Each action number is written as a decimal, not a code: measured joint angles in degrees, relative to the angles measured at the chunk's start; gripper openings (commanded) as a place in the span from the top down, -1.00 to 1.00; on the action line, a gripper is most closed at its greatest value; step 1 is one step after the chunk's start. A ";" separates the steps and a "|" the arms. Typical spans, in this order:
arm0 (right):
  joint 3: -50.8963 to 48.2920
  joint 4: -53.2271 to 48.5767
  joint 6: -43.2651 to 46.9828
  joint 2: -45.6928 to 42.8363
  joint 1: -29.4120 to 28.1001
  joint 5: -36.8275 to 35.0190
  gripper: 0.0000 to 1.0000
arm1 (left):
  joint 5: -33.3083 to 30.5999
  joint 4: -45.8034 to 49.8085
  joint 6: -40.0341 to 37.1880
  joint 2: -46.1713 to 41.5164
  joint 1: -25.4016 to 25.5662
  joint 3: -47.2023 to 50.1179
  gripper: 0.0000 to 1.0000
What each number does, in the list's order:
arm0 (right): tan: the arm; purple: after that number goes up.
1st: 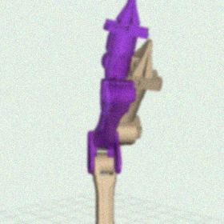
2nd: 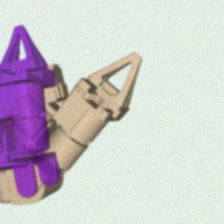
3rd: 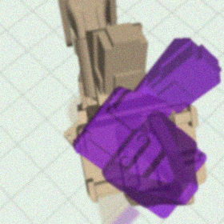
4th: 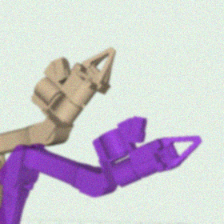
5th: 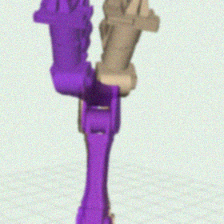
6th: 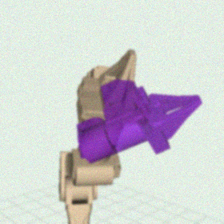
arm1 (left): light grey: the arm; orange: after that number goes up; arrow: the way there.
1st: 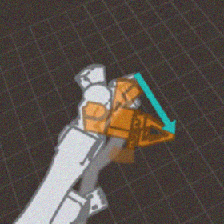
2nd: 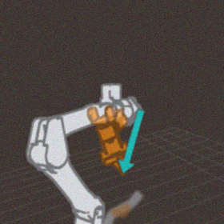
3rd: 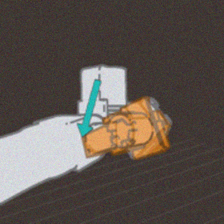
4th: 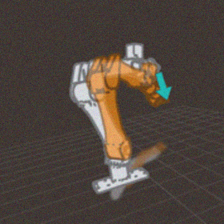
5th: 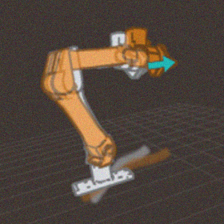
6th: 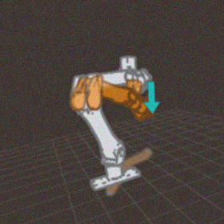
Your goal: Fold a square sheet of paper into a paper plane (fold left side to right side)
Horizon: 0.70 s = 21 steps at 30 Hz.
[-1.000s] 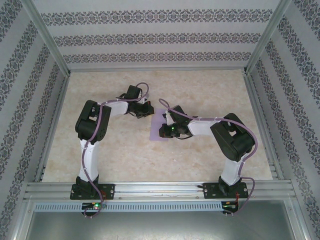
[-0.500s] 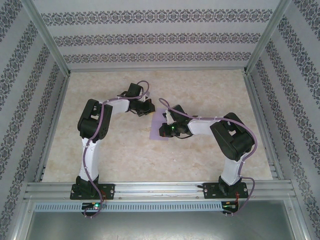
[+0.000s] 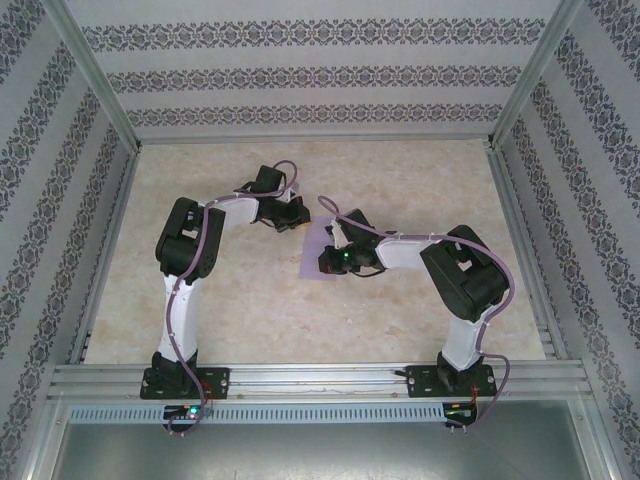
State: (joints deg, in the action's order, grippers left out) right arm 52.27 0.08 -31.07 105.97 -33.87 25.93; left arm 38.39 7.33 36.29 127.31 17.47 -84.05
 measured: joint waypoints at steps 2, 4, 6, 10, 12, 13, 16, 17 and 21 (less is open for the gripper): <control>-0.17 0.17 0.02 -0.04 0.00 0.02 1.00 | 0.04 0.00 0.04 0.00 -0.02 0.00 1.00; -0.39 0.48 0.02 -0.07 0.00 0.04 1.00 | 0.04 -0.02 0.11 0.00 -0.02 0.00 1.00; -0.68 0.90 0.04 -0.17 0.00 0.04 1.00 | 0.07 -0.04 0.17 0.00 -0.04 0.00 1.00; -1.11 1.53 0.09 -0.33 0.00 0.09 1.00 | 0.09 -0.04 0.20 0.00 -0.04 0.00 0.95; -1.29 1.79 0.24 -0.39 0.00 0.11 1.00 | 0.13 -0.07 0.17 0.00 -0.04 0.00 0.95; -1.42 1.97 0.28 -0.44 -0.02 0.13 1.00 | 0.15 -0.09 0.20 0.00 -0.07 0.00 0.95; -1.81 2.36 0.48 -0.61 -0.02 0.22 1.00 | 0.07 -0.68 0.20 0.00 -0.11 0.02 0.95; -2.10 2.25 0.52 -0.85 -0.02 0.35 1.00 | -0.74 -1.90 0.20 0.00 -0.15 0.04 0.97; -3.30 1.25 0.72 -1.99 -0.02 1.29 1.00 | -7.37 -8.28 0.09 0.28 -1.90 0.39 1.00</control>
State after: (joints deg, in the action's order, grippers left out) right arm 48.97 1.32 -30.35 103.98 -33.89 27.22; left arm 31.03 -0.95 36.38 127.59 15.57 -83.66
